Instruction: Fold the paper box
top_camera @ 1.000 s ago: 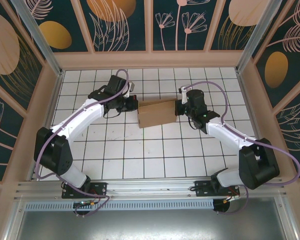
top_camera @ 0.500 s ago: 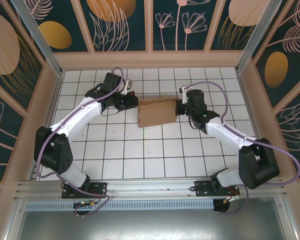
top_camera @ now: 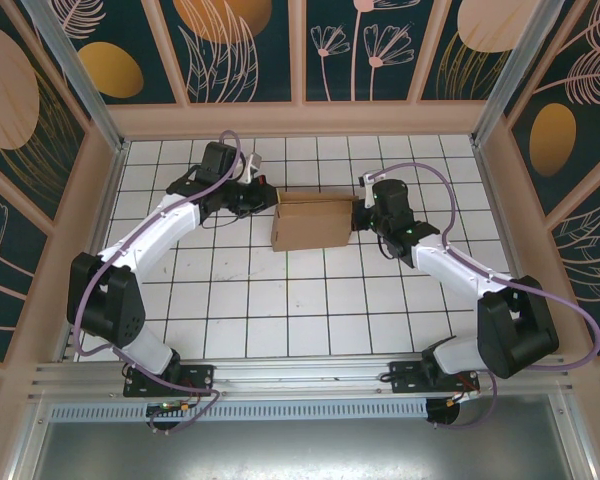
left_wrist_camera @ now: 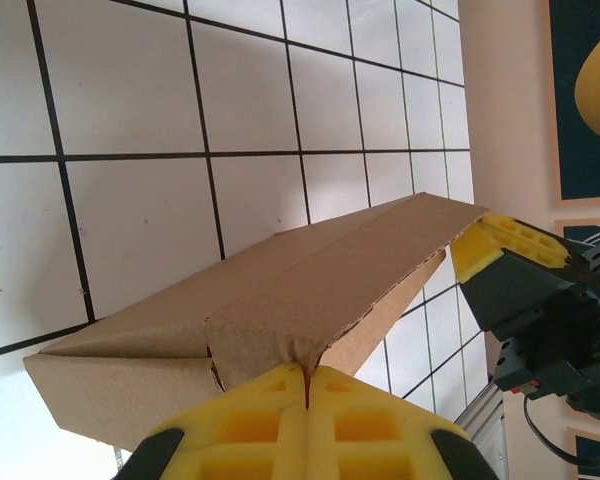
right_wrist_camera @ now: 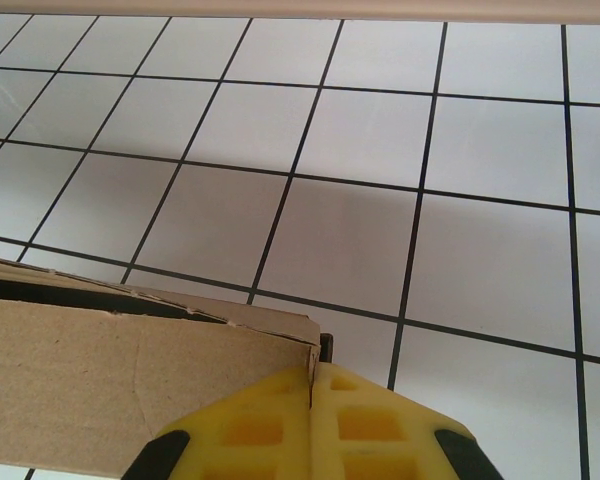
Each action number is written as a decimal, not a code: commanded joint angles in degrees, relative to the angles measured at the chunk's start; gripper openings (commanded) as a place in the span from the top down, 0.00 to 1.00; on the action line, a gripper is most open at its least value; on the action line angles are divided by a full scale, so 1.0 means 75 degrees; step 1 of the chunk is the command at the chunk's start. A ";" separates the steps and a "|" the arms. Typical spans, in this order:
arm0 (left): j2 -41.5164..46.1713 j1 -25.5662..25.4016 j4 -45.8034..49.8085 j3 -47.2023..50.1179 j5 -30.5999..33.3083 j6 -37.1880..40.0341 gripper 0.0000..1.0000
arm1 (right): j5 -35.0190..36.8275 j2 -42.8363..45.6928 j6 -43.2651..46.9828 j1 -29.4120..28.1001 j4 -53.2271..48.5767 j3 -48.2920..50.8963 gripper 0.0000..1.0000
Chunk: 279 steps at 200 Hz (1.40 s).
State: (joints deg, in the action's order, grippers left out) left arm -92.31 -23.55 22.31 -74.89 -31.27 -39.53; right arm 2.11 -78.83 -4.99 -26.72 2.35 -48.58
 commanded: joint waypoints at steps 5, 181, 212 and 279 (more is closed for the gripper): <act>-0.0181 -0.0153 -0.0511 0.0256 -0.0579 -0.0102 1.00 | -0.0706 -0.0156 0.0070 -0.0258 -0.0344 0.0143 1.00; 0.0265 -0.0163 -0.0910 0.1618 -0.0682 0.1110 1.00 | -0.0685 0.0060 0.0021 -0.0291 -0.0072 0.0539 1.00; 0.0352 -0.0165 -0.1004 0.1607 -0.0705 0.1148 1.00 | -0.0741 0.0364 0.0153 -0.0348 0.0491 0.0916 1.00; 0.0597 -0.0413 -0.1209 0.1679 -0.0812 0.1286 1.00 | 0.0017 0.1497 0.0594 -0.0735 0.2646 0.2636 1.00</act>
State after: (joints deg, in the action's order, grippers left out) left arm -89.65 -24.23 15.57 -63.20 -34.04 -31.46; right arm 3.44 -69.58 -2.81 -28.64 16.53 -33.36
